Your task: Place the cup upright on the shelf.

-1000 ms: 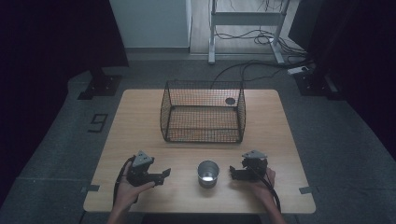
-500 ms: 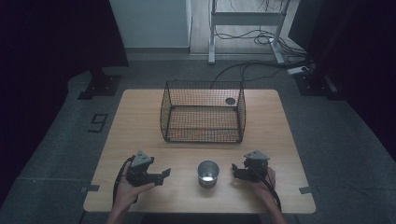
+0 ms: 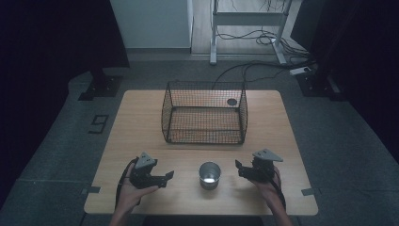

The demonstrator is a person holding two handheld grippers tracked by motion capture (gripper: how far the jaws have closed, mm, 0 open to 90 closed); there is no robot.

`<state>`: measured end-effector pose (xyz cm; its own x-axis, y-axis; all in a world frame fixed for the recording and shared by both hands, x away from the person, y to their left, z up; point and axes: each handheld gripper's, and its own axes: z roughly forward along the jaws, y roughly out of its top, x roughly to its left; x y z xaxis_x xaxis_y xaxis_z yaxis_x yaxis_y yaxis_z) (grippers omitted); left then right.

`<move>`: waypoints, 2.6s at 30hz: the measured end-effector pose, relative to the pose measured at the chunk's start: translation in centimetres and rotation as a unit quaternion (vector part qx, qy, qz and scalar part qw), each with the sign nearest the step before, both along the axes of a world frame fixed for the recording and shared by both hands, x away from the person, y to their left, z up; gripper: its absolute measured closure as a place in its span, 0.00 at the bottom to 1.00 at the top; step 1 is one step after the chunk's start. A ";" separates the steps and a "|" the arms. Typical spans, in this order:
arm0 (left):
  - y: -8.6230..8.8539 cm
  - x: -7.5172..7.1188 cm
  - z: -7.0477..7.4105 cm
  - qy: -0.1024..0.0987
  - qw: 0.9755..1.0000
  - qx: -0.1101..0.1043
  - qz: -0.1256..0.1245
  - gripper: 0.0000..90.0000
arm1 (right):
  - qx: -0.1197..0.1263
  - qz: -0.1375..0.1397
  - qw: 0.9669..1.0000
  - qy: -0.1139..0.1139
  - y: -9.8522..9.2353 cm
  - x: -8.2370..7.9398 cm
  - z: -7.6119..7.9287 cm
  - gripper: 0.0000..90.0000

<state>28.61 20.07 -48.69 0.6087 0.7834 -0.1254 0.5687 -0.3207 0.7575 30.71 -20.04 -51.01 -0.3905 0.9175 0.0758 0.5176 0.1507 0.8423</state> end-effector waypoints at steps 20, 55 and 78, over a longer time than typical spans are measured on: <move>0.3 0.0 0.2 -0.002 1.000 -0.006 0.001 0.17 | 0.014 0.068 0.997 -0.040 3.7 -1.4 3.7 0.15; 0.9 -0.6 1.3 -0.013 1.000 -0.012 -0.006 0.17 | -0.007 0.151 0.988 -0.011 11.1 -1.4 2.3 0.10; 0.6 -0.5 1.0 -0.009 1.000 -0.008 -0.010 0.17 | -0.035 0.172 0.985 0.004 11.7 -2.1 0.0 0.12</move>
